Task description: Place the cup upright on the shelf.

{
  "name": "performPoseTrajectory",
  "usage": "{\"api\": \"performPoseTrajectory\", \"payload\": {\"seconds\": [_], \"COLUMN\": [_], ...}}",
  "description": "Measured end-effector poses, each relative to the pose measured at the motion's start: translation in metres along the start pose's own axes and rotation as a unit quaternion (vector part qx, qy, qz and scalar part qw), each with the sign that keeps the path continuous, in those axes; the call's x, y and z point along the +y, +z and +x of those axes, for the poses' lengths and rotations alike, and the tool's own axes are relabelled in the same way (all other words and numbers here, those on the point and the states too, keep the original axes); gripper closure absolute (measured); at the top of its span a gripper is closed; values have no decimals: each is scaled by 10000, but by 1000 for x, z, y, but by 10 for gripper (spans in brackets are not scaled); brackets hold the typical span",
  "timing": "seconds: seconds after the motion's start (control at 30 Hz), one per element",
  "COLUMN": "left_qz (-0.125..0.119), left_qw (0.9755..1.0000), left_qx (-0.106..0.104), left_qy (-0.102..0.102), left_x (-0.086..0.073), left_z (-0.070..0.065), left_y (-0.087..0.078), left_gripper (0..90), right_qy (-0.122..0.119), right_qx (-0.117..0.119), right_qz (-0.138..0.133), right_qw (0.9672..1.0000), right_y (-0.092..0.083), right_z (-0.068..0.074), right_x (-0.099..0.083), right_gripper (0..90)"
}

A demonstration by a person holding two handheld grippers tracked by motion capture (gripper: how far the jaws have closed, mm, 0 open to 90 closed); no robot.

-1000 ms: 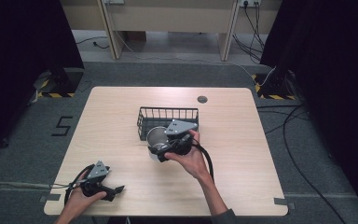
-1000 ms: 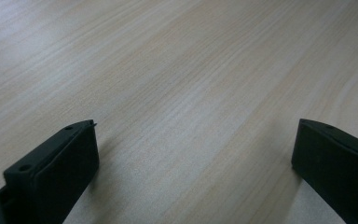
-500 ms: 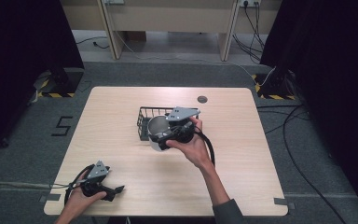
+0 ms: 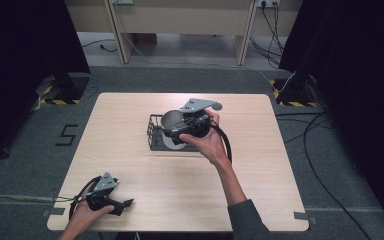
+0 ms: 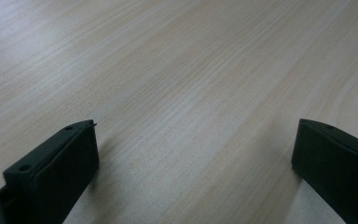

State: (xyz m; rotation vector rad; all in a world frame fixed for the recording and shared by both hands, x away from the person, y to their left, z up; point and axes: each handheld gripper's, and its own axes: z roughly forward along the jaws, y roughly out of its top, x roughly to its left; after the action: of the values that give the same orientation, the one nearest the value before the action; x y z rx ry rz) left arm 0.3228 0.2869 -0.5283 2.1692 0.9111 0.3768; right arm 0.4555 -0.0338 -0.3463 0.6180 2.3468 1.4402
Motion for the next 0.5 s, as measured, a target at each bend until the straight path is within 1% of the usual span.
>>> {"api": "performPoseTrajectory", "payload": {"seconds": [0.03, 0.07, 0.1, 0.13, 0.2, 0.23, 0.3, 0.37, 0.4, 0.43, 0.47, 0.5], "left_qz": [8, 7, 6, 6, 6, 6, 7, 8, 8, 7, 7, 7], "left_qw": [10000, 10000, 10000, 10000, 10000, 10000, 10000, 10000, 10000, 10000, 10000, 10000], "left_qx": [-5, -5, -5, -2, -1, -1, -2, -2, -2, -3, -4, -5], "left_qy": [4, 3, 3, 3, 11, 13, 12, 13, 13, 13, 13, 12], "left_x": [0, 0, 0, 0, 0, 0, 0, 0, 0, 0, 0, 0], "left_z": [0, 0, 0, 0, 0, 0, 0, 0, 0, 0, 0, 0], "left_y": [0, 0, 0, 0, 0, 0, 0, 0, 0, 0, 0, 0], "left_gripper": [0, 0, 0, 0, 0, 0, 0, 0, 0, 0, 0, 0], "right_qy": [1, 1, 12, 12, 30, 30, 61, 83, 83, 90, 90, 117], "right_qx": [-45, -45, -62, -62, -67, -67, -99, -120, -120, -128, -128, -141], "right_qz": [32, 32, 36, 36, 47, 47, 70, 97, 97, 117, 117, 129], "right_qw": [10000, 10000, 10000, 10000, 10000, 10000, 9999, 9998, 9998, 9998, 9998, 9997], "right_y": [2, 2, 4, 4, 7, 7, 10, 14, 14, 18, 18, 21], "right_z": [-5, -5, -9, -9, -17, -17, -22, -29, -29, -33, -33, -37], "right_x": [2, 2, 3, 3, 5, 5, 6, 8, 8, 9, 9, 10], "right_gripper": [63, 63, 63, 63, 63, 63, 63, 63, 63, 63, 63, 63]}}
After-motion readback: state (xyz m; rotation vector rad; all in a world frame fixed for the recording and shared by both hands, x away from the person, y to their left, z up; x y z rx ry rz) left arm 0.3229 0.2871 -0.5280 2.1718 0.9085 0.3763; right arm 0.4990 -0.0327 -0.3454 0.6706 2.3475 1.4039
